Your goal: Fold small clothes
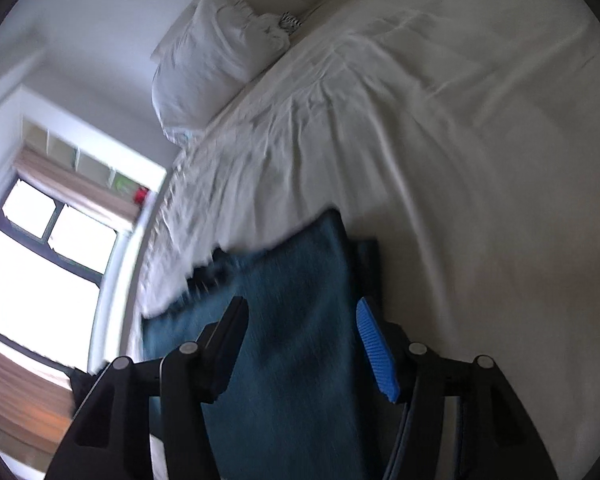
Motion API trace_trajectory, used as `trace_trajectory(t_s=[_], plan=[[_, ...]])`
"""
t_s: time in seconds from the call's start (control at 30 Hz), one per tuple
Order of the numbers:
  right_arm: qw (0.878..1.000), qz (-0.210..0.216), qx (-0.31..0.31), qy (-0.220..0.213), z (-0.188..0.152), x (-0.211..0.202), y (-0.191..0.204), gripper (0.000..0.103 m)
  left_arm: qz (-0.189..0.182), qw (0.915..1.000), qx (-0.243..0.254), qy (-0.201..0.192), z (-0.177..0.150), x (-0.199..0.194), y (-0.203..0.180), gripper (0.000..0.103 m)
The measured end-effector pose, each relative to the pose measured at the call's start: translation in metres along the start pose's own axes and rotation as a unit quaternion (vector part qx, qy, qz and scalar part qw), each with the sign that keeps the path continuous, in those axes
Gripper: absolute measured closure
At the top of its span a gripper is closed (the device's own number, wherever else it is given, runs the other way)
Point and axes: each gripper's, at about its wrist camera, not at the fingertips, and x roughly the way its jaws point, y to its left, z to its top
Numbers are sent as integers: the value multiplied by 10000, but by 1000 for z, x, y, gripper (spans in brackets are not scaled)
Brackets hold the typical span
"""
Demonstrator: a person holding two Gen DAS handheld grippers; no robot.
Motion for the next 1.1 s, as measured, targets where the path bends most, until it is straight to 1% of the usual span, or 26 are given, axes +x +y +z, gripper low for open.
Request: trace_trajectory(t_s=[0.07,0.17,0.23,0.3,0.37,0.47,0.53,0.63,0.73,0.83,0.87,0.97,1.07,1.1], plan=[[9995,-147,-280,49,-17,-5,6,42,134,9995,265,73,-12,4,-6,29],[9978,-339,-557,110,-42,-11,12,42,282,9987,405,139,-26,5,-5,39],[9974,-319,-624,147,-55,-15,13,42,357,9983,449,123,-37,-1,0,48],[9972,-310,-647,214,-64,-14,13,42,391,9982,434,162,-41,-1,4,51],[9972,-354,-615,237,-68,-13,10,44,442,9976,491,203,-47,-4,5,51],[9985,-341,-405,143,-72,-20,3,47,482,9967,606,230,-54,-3,5,52],[9996,-215,-161,42,-73,-26,-3,48,559,9958,693,220,-56,-5,4,65],[9999,-144,10,13,-74,-33,-10,50,694,9945,748,219,-58,-7,6,77],[9998,-167,21,49,-77,-34,-11,54,807,9926,890,203,-61,-9,4,83],[9995,-266,-95,155,-82,-30,-7,57,953,9894,1071,219,-65,-8,-1,85],[9989,-367,-206,216,-85,-27,-4,58,982,9887,1111,224,-66,-7,-2,85],[9965,-617,-470,297,-90,-21,2,63,1065,9870,1183,236,-66,-6,-3,90],[9949,-808,-545,267,-91,-21,2,82,1129,9853,1258,235,-67,-6,-4,92],[9946,-850,-535,276,-91,-21,1,90,1145,9848,1286,231,-68,-6,-5,93]])
